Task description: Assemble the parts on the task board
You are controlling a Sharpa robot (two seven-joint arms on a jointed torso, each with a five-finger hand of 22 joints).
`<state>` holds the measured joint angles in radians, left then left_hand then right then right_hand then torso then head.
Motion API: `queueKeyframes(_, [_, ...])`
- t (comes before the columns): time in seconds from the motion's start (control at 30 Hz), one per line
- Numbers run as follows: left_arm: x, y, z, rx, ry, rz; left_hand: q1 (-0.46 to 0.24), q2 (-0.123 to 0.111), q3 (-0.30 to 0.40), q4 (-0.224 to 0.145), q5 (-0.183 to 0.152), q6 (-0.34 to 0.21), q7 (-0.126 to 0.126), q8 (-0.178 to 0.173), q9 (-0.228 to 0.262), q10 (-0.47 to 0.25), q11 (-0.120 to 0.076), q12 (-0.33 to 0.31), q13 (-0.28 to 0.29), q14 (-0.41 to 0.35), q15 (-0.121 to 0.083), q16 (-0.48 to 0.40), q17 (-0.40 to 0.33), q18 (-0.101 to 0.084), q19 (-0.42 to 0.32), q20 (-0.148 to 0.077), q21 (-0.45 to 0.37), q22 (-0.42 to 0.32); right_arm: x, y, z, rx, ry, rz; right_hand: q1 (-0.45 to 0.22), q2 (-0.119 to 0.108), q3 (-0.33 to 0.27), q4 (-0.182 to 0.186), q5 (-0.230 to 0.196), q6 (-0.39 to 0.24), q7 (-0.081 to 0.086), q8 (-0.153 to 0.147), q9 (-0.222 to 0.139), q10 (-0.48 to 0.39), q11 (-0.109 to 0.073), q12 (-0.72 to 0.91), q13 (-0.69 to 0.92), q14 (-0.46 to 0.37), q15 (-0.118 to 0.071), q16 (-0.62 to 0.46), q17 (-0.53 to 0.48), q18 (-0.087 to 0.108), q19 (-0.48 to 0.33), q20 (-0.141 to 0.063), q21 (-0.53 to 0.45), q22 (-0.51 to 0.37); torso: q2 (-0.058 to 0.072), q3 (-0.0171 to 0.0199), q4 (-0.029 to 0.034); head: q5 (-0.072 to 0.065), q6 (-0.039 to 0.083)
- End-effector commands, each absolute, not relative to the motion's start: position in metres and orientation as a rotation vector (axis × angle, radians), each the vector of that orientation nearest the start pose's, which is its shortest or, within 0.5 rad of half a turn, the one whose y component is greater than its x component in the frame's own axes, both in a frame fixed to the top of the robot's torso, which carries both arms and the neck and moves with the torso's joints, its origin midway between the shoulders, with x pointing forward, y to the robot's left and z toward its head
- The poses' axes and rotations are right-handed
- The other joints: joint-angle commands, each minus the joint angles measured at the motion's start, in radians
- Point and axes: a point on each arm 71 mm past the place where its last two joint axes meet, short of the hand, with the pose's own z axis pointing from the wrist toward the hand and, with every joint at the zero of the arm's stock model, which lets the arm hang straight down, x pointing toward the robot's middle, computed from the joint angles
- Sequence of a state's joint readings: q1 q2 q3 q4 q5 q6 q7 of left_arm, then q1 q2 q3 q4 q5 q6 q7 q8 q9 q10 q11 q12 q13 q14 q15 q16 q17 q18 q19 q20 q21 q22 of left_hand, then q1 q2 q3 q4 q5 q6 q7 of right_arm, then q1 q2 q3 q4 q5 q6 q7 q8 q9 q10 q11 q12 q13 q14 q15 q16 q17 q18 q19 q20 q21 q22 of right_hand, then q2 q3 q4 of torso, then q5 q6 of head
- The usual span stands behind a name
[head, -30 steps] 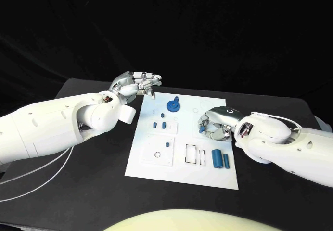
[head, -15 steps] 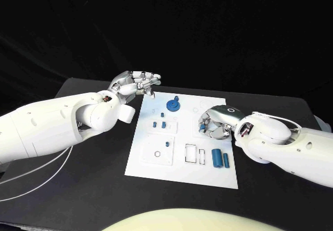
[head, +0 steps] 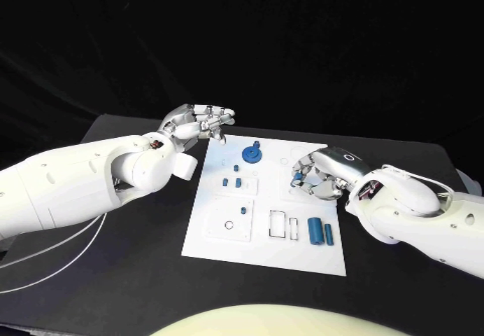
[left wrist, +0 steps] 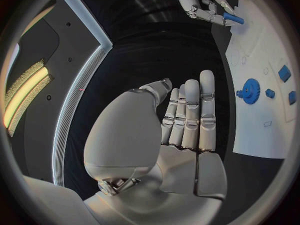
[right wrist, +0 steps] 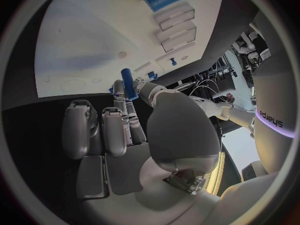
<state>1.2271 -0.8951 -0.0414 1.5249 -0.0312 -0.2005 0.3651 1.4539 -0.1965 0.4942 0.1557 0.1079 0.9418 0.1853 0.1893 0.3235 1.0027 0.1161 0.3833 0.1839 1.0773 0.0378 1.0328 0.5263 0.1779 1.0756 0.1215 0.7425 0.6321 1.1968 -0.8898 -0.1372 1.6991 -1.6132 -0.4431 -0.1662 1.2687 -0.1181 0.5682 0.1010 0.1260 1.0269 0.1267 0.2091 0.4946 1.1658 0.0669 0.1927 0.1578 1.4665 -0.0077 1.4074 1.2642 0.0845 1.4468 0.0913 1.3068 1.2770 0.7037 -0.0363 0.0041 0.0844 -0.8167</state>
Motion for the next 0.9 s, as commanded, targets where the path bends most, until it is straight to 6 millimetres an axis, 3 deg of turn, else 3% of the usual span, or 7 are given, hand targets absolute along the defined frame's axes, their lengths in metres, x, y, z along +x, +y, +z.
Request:
queueKeyframes(0.03, [0.491, 0.226, -0.165, -1.051, 1.473, -1.618, 0.003, 0.008, 0.001, -0.008, -0.004, -0.006, -0.003, 0.006, -0.001, -0.009, -0.001, 0.004, 0.001, -0.008, 0.001, 0.001, -0.001, 0.007, -0.001, 0.003, -0.006, -0.001, 0.426, -0.167, -0.188, -0.242, 1.539, 0.751, 0.006, 0.002, 0.002, 0.004, 0.004, -0.003, 0.002, 0.006, 0.017, -0.001, 0.001, 0.001, 0.000, 0.044, -0.005, 0.005, 0.002, -0.013, 0.000, -0.003, 0.004, 0.000, 0.000, -0.0009, -0.0020, 0.003, 0.003])
queueKeyframes(0.3, [0.492, 0.224, -0.166, -1.051, 1.474, -1.620, 0.004, 0.009, 0.002, -0.009, -0.004, -0.006, -0.003, 0.007, -0.001, -0.010, -0.001, 0.005, 0.001, -0.008, 0.001, 0.002, -0.001, 0.007, 0.000, 0.003, -0.006, -0.001, 0.409, -0.130, -0.183, -0.274, 1.556, 0.877, 0.019, -0.004, 0.007, -0.006, 0.012, -0.020, 0.010, 0.002, 0.018, -0.004, 0.005, -0.001, 0.001, 0.043, -0.002, 0.006, 0.003, -0.013, 0.001, -0.002, 0.005, 0.002, -0.004, 0.0002, -0.0039, 0.015, 0.002])
queueKeyframes(0.57, [0.493, 0.221, -0.169, -1.052, 1.479, -1.623, 0.004, 0.009, 0.002, -0.009, -0.004, -0.006, -0.003, 0.007, -0.001, -0.010, -0.001, 0.005, 0.001, -0.008, 0.001, 0.002, -0.001, 0.007, 0.000, 0.003, -0.006, -0.001, 0.394, -0.087, -0.187, -0.349, 1.565, 0.977, 0.037, -0.005, 0.014, -0.021, 0.022, -0.031, 0.015, -0.002, 0.020, -0.005, 0.007, -0.001, 0.003, 0.043, 0.000, 0.006, 0.002, -0.014, 0.001, 0.000, 0.006, 0.004, -0.004, -0.0009, -0.0010, 0.031, -0.002])
queueKeyframes(0.77, [0.493, 0.217, -0.170, -1.051, 1.487, -1.632, 0.006, 0.010, 0.003, -0.010, -0.004, -0.006, -0.003, 0.007, -0.001, -0.010, -0.001, 0.006, 0.001, -0.008, 0.001, 0.002, -0.002, 0.007, 0.000, 0.002, -0.006, -0.001, 0.385, -0.059, -0.203, -0.414, 1.599, 1.013, 0.039, -0.007, 0.014, -0.025, 0.022, -0.043, 0.020, -0.009, 0.018, 0.003, 0.009, 0.004, 0.006, 0.042, 0.001, 0.005, -0.003, -0.013, 0.000, 0.001, 0.004, 0.003, -0.002, -0.0017, -0.0005, 0.042, -0.003])
queueKeyframes(0.9, [0.493, 0.215, -0.170, -1.048, 1.493, -1.642, 0.006, 0.010, 0.003, -0.011, -0.004, -0.006, -0.003, 0.007, -0.001, -0.010, -0.001, 0.006, 0.001, -0.008, 0.001, 0.002, -0.002, 0.007, 0.000, 0.002, -0.006, -0.001, 0.382, -0.049, -0.215, -0.431, 1.617, 1.015, 0.039, -0.009, 0.013, -0.027, 0.020, -0.046, 0.021, -0.011, 0.018, 0.005, 0.009, 0.005, 0.008, 0.042, 0.001, 0.005, -0.003, -0.013, -0.001, 0.001, 0.003, 0.003, -0.002, -0.0025, -0.0040, 0.054, -0.006])
